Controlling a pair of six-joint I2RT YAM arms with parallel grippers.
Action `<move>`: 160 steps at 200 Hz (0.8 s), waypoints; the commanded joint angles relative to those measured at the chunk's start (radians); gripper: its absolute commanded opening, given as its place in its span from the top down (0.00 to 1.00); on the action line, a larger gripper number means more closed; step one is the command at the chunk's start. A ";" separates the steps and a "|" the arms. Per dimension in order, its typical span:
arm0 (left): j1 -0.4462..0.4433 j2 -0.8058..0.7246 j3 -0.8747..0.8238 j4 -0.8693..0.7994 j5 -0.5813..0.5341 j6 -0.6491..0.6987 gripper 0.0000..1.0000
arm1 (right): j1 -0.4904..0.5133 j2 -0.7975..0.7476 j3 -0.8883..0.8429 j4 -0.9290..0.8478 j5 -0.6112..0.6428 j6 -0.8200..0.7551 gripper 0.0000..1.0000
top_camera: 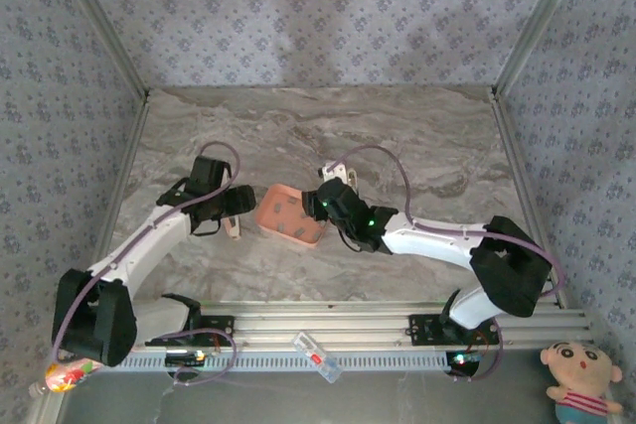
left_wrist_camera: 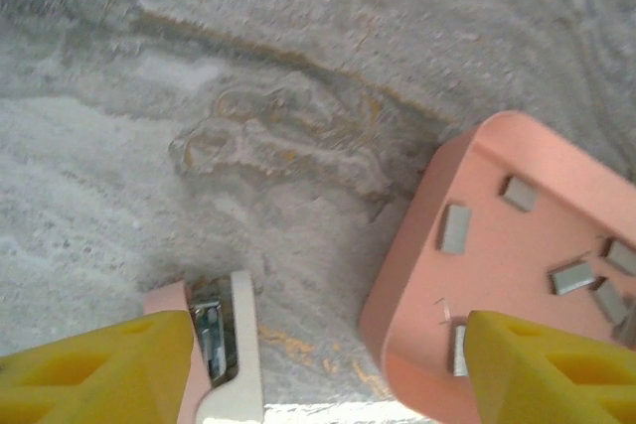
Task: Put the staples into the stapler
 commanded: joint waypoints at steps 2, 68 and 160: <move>0.011 0.029 0.007 -0.069 -0.035 0.009 0.30 | 0.006 0.014 -0.003 0.033 0.017 0.017 0.48; 0.016 0.091 -0.037 -0.104 -0.084 -0.034 0.34 | 0.017 0.018 -0.050 0.061 -0.003 0.009 0.48; 0.024 0.250 -0.012 -0.083 -0.086 0.001 0.43 | 0.025 0.020 -0.071 0.103 -0.053 -0.015 0.49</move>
